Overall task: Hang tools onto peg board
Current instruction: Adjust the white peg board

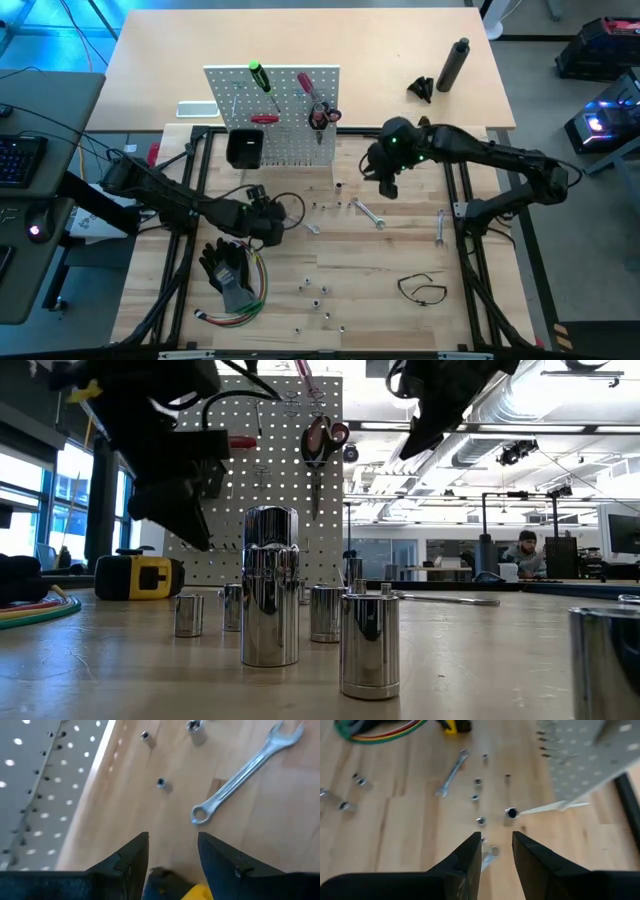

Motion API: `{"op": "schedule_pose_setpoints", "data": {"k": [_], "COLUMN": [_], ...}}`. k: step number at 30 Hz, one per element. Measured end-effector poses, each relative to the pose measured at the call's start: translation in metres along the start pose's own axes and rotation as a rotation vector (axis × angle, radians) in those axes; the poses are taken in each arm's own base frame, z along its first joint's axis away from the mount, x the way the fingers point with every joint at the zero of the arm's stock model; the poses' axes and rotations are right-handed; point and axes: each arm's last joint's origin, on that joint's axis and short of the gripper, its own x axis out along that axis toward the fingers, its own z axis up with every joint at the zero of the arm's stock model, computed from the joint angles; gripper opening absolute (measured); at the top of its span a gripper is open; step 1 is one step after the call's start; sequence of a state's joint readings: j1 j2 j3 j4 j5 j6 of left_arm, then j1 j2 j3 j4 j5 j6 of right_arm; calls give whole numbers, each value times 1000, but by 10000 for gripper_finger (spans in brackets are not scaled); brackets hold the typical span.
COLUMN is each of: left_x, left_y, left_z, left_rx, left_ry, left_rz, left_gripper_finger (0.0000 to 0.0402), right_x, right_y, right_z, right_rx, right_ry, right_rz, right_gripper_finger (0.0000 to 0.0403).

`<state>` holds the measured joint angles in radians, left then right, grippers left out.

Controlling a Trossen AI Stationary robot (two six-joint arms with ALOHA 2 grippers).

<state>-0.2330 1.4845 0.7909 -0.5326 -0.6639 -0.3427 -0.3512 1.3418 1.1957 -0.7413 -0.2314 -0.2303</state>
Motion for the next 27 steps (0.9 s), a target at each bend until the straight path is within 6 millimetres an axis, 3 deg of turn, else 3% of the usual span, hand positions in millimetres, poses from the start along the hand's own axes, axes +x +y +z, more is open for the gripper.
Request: {"op": "schedule_pose_setpoints", "data": {"k": [5,10,16,21,27], "left_x": [7,14,23,29,40], "left_y": [-13,-16,-10,-4,10], "left_z": [-7,-10,-14,-16,-9], "left_rx": [-88,-116,-124,-135,-189], "left_ry": [-147,-282,-272,-255,-241], "left_rz": [-44,-71,-55,-56,-116], "left_gripper_finger": [162,162,162,162,162], "right_x": [22,54,84,97,101], "right_y": [16,25,41,59,69], "right_z": [-12,-41,-82,-103,-105], "right_rx": [-27,10,82,81,59], "right_ry": [10,7,19,-5,-53], "right_rz": [44,65,101,144,150], "right_gripper_finger": [103,103,103,103,103]}}
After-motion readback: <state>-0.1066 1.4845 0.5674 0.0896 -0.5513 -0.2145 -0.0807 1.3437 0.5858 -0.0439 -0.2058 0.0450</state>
